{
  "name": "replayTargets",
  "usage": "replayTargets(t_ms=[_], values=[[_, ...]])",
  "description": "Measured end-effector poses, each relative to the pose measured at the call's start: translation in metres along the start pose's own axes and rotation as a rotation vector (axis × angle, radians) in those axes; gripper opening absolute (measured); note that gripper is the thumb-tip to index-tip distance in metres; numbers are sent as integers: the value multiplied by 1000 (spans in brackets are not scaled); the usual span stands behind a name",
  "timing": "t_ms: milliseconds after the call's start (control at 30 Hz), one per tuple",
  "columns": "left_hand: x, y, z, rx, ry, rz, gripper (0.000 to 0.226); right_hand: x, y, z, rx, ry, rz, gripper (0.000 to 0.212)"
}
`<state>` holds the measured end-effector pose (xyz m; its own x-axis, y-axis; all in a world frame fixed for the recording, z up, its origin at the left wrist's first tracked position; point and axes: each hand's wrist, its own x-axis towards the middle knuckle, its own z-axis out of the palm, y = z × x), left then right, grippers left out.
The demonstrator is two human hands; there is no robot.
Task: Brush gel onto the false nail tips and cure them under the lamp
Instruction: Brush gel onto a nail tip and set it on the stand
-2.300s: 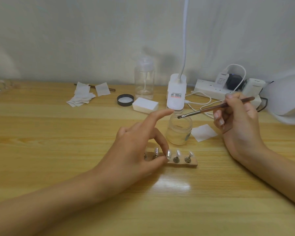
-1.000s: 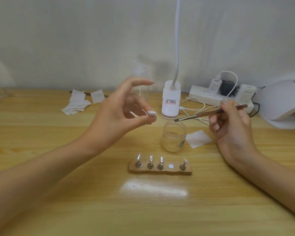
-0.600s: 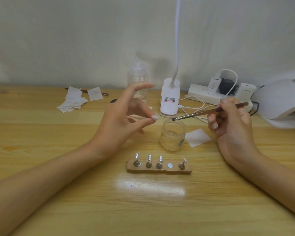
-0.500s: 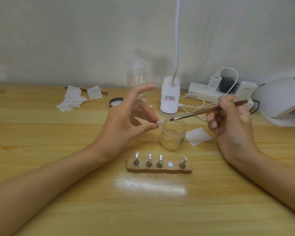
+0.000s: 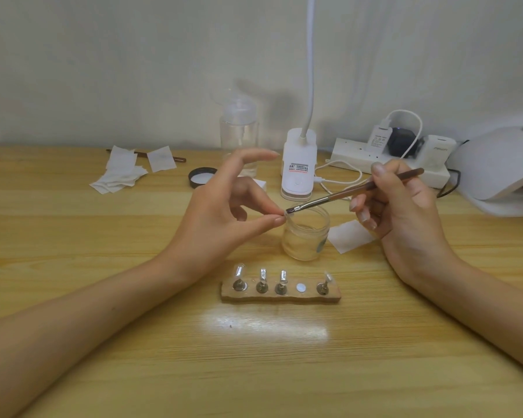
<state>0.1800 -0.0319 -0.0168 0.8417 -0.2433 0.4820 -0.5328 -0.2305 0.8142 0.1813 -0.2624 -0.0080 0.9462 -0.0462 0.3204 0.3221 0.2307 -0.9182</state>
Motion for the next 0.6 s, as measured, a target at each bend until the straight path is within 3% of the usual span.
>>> replayTargets(t_ms=[233,433,600], values=[[-1,0,1,31,10,42,64,0,2,-3,-22,90,49,33],[0,0,1,86,25,94,62,0,1,-2,27,-30,-21,26],[0,0,0,113,28,120,57,0,2,-3,-19,66,15,30]])
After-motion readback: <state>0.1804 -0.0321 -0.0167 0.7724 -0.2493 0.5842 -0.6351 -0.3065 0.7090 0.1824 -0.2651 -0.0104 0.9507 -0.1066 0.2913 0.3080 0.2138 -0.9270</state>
